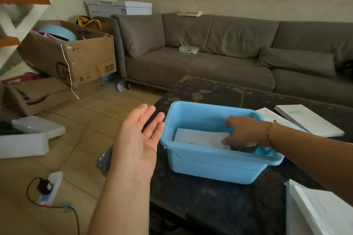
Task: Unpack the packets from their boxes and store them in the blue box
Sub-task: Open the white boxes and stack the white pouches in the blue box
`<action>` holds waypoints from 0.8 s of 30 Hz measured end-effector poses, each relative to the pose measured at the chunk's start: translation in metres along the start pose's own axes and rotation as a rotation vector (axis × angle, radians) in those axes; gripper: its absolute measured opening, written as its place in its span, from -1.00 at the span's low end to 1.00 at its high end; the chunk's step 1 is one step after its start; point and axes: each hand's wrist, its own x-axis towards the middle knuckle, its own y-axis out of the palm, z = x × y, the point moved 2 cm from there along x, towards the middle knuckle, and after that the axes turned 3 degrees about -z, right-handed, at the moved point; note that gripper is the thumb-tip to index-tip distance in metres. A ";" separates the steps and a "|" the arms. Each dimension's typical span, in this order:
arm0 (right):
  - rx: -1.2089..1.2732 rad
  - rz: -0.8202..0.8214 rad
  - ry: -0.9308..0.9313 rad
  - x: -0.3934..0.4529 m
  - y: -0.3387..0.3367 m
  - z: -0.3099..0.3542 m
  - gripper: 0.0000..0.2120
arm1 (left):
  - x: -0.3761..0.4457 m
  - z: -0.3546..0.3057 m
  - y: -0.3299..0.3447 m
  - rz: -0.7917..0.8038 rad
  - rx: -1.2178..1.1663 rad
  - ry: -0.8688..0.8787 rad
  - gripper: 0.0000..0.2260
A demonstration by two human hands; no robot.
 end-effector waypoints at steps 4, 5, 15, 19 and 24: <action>-0.220 0.044 -0.074 0.002 0.008 0.002 -0.49 | 0.000 0.001 0.001 0.005 0.008 0.002 -0.74; -0.227 0.060 -0.093 0.002 0.010 0.003 -0.48 | 0.000 0.001 0.001 0.005 0.009 0.004 -0.75; -0.324 0.020 -0.118 0.007 0.007 0.006 -0.50 | 0.000 0.002 0.001 -0.002 0.009 0.008 -0.73; -0.352 0.044 -0.117 0.006 0.007 0.011 -0.57 | -0.001 0.002 0.001 -0.003 0.012 0.004 -0.74; -0.364 0.055 -0.106 0.011 0.010 0.009 -0.63 | -0.002 0.002 0.001 0.003 0.008 0.004 -0.74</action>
